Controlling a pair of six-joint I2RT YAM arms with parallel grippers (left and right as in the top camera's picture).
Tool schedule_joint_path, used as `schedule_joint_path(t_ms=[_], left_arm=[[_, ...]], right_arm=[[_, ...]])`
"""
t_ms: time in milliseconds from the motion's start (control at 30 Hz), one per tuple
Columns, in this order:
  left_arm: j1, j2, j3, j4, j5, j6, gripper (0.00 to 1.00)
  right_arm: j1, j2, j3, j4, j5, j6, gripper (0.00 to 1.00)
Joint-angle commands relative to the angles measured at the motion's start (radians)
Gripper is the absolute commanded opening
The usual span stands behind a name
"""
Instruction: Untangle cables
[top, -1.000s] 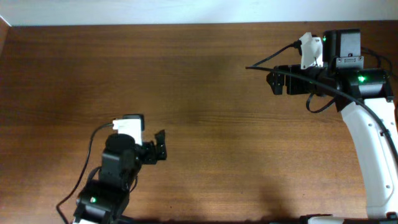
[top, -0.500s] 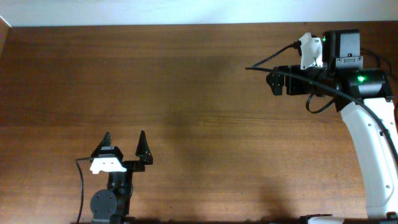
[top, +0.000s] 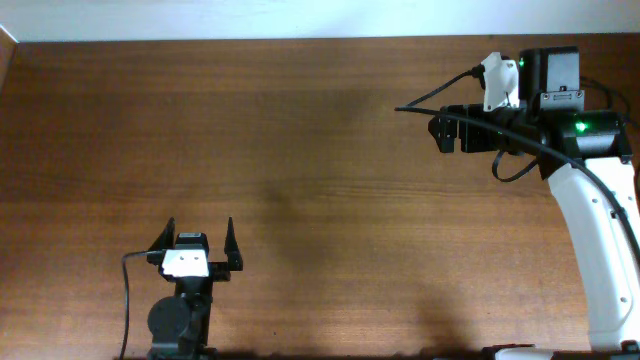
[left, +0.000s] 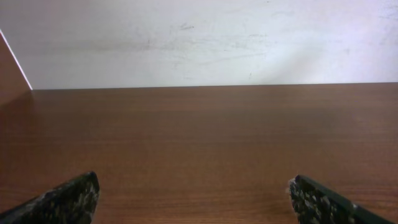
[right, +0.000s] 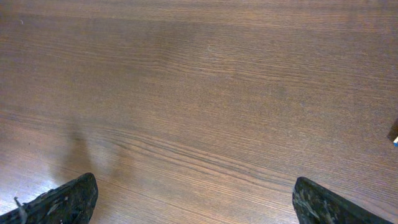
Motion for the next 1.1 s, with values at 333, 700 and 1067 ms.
schedule_joint_path(t_ms=[333,700,1067], left_arm=[[0.005,-0.007,-0.003,-0.006,0.014,0.016,0.99],[0.005,-0.007,-0.003,-0.006,0.015,0.016,0.99],[0.005,-0.007,-0.003,-0.006,0.014,0.016,0.99]], right_arm=[[0.004,0.009,-0.002,0.005,0.008,-0.015,0.99],[0.031,-0.344,-0.575,0.568,0.016,-0.007,0.99],[0.031,-1.018,-1.399,1.361,0.017,-0.007,0.99]])
